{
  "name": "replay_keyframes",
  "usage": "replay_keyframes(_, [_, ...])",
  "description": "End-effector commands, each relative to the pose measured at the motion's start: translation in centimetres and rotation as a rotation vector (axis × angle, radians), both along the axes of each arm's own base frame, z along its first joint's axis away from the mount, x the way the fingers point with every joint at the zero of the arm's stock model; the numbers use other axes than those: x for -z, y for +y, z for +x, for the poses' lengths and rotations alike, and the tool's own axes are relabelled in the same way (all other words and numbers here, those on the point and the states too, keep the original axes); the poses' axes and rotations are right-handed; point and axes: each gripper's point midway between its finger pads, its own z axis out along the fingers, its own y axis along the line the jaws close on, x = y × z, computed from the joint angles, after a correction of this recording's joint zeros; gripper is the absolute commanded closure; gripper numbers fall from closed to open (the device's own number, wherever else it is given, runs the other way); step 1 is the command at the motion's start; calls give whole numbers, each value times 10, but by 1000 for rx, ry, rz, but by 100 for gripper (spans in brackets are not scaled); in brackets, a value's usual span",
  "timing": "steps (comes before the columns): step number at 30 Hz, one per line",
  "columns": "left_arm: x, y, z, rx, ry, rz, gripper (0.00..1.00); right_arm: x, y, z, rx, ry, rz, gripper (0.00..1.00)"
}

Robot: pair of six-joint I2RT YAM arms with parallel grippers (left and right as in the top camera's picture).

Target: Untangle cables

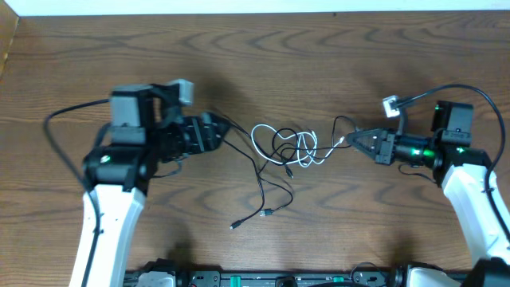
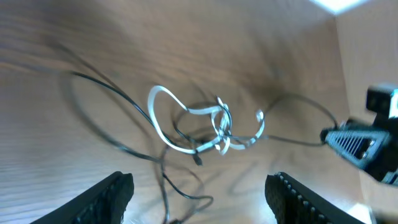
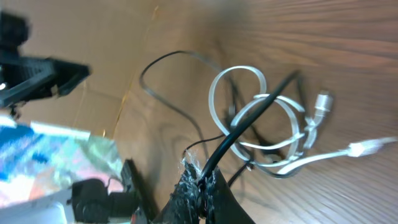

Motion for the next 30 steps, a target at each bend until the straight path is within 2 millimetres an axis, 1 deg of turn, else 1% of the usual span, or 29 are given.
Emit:
replay_keyframes(1, [15, -29, -4, 103, 47, 0, 27, -12, 12, -7, -29, -65, -42, 99])
replay_keyframes(3, [25, -44, -7, 153, 80, 6, 27, -15, 15, -8, -17, -75, -72, 99])
replay_keyframes(6, [43, -68, -12, 229, 124, 17, 27, -33, 20, -12, -14, -116, -73, 99])
replay_keyframes(12, [73, -114, -16, 357, 157, 33, 27, -91, 22, -22, 10, -261, -51, 99])
replay_keyframes(15, [85, -132, -13, 398, 147, 34, 27, -119, 23, -32, 16, -345, -44, 99])
replay_keyframes(17, [91, -140, -11, 405, 153, 28, 27, -133, 24, -40, 11, -404, -38, 99])
replay_keyframes(22, [109, -158, -5, 391, 187, 8, 27, -153, 24, -58, 12, -495, -39, 99])
replay_keyframes(26, [120, -165, -6, 372, 234, -1, 27, -159, 24, -63, 14, -521, -41, 99])
replay_keyframes(30, [126, -175, -18, 409, 255, 8, 27, -158, 23, -61, 22, -520, -46, 99])
